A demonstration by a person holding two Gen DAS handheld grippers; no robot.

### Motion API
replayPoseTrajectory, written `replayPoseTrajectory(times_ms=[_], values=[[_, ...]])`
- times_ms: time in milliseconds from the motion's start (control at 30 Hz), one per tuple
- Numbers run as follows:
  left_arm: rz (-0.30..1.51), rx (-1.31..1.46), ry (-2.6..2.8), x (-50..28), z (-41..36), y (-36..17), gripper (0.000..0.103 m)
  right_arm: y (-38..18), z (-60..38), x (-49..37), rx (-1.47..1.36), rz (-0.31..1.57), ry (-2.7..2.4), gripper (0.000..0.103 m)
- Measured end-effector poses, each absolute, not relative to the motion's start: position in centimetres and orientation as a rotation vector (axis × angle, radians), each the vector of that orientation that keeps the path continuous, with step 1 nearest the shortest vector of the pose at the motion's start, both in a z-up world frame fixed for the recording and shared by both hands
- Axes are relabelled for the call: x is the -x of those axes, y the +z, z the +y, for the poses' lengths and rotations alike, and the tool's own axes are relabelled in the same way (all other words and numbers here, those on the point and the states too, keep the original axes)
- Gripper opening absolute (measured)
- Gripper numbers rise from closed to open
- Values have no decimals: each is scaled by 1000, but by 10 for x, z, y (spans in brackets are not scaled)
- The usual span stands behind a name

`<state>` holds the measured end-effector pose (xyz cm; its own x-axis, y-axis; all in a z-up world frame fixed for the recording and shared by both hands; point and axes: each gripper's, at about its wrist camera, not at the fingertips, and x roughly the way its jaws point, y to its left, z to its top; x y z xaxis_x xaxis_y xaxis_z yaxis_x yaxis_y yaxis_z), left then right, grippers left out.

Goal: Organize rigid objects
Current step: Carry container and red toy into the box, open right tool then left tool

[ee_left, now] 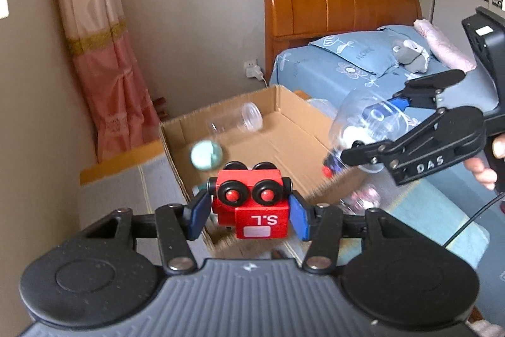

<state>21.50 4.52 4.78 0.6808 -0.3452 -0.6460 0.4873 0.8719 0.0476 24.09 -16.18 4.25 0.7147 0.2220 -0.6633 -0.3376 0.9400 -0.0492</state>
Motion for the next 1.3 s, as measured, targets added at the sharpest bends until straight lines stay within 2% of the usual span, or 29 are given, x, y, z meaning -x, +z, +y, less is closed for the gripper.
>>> replayPoseTrajectory(times_ms=[467, 500, 533, 600, 1200, 1233, 1300], values=[[736, -240, -436, -295, 30, 40, 52, 13, -153, -308, 133, 769, 328, 81], [738, -246, -437, -297, 28, 39, 52, 10, -155, -310, 124, 766, 326, 86], [742, -250, -438, -300, 25, 38, 52, 8, -156, -310, 114, 768, 325, 96], [746, -250, -441, -306, 22, 37, 52, 3, -159, -309, 97, 775, 317, 102], [833, -240, -377, -352, 9, 7, 53, 11, -178, -265, 98, 760, 287, 103], [839, -234, -367, -353, 11, 5, 57, 13, -178, -263, 97, 757, 286, 103], [846, -219, -350, -353, 14, 3, 73, 15, -178, -259, 94, 751, 291, 103]])
